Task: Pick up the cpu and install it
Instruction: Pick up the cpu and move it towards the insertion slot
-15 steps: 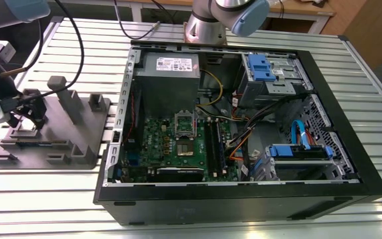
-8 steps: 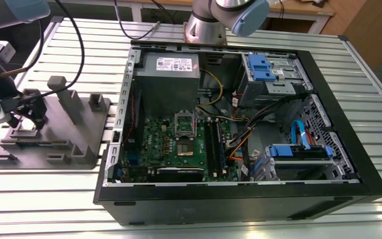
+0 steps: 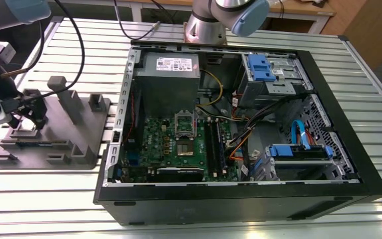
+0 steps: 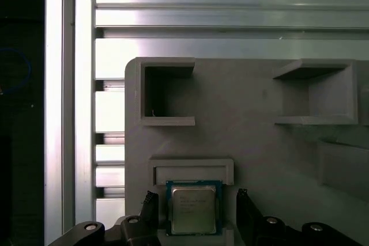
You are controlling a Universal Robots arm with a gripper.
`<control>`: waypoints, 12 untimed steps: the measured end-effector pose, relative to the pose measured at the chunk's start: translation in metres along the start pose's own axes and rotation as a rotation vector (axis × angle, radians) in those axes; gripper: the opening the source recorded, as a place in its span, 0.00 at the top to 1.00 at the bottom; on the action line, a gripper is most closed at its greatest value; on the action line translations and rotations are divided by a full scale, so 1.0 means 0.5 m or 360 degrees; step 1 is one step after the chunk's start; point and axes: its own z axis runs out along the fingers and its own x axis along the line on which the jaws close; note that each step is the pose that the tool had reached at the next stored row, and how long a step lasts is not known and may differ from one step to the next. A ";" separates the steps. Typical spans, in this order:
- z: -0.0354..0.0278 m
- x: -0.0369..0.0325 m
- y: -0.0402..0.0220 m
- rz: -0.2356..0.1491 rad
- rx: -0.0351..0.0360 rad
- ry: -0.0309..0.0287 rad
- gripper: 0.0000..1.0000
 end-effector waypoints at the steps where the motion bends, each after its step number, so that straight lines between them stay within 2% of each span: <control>1: 0.000 0.000 0.000 0.0000 0.0000 -0.00001 0.35; 12: 0.002 0.000 0.000 0.0000 0.0000 -0.00002 0.37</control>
